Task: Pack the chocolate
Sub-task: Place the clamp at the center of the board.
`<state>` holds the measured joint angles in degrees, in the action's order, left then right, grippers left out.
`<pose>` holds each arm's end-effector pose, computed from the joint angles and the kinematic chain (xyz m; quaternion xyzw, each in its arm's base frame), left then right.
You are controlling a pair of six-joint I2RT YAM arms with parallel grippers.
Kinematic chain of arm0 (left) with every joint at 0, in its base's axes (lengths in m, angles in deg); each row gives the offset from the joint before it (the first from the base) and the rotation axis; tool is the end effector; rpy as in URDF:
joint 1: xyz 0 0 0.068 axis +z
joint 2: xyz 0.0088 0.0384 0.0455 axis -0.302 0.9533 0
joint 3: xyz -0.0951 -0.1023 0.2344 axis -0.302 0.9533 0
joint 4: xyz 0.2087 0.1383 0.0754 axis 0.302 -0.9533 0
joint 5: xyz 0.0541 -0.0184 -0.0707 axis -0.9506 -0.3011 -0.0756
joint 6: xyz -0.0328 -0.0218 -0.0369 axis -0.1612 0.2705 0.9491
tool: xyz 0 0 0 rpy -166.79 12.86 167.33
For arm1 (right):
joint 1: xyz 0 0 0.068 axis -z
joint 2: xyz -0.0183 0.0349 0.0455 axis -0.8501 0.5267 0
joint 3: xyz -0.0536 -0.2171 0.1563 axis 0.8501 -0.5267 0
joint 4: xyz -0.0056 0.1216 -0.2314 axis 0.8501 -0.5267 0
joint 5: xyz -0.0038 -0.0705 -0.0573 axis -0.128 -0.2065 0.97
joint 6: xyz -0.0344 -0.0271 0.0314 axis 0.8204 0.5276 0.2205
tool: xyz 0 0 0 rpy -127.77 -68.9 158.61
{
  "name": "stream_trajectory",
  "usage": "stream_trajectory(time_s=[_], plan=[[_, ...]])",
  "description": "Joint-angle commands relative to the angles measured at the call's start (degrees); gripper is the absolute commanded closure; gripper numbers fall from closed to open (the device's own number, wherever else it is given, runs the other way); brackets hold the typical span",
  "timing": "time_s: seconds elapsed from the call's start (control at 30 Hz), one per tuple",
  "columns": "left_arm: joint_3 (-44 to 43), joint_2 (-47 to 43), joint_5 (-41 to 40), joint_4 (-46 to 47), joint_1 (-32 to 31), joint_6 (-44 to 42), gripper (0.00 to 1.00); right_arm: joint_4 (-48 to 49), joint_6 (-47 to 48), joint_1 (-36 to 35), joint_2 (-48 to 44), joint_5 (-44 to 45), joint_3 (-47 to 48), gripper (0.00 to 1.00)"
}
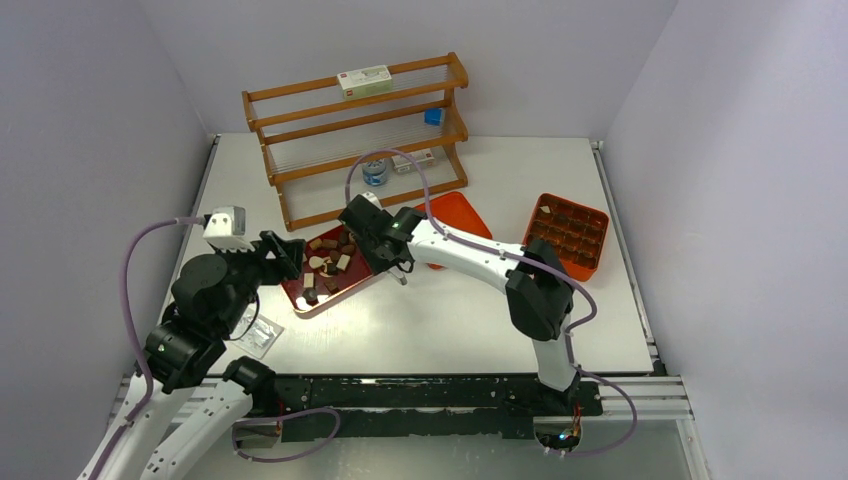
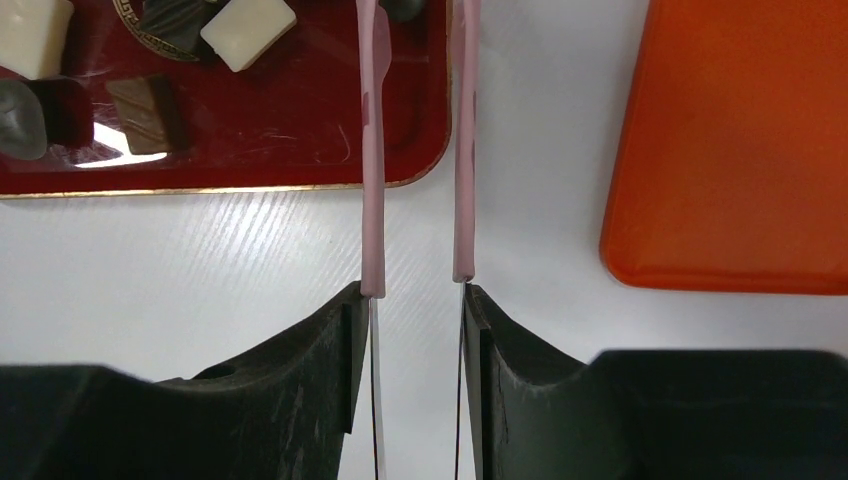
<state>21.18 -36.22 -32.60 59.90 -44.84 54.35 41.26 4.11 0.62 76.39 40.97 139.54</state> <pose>0.0956 -0.0389 0.3459 -0.0554 0.7661 -0.1807 0.6143 0.2362 0.3539 0.2471 -0.2857 0.9168 0.0435 0.2756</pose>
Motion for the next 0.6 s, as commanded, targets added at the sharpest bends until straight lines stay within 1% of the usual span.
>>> stream_trajectory(time_s=[0.0,0.57], plan=[[0.73,-1.3,-0.26,1.73,0.31,-1.13,0.23,1.22,0.91,0.37,1.24,-0.42,1.87,0.58],[0.77,-1.07,-0.2,1.91,0.28,-1.66,0.23,0.5,1.47,0.65,3.26,-1.3,4.35,0.59]])
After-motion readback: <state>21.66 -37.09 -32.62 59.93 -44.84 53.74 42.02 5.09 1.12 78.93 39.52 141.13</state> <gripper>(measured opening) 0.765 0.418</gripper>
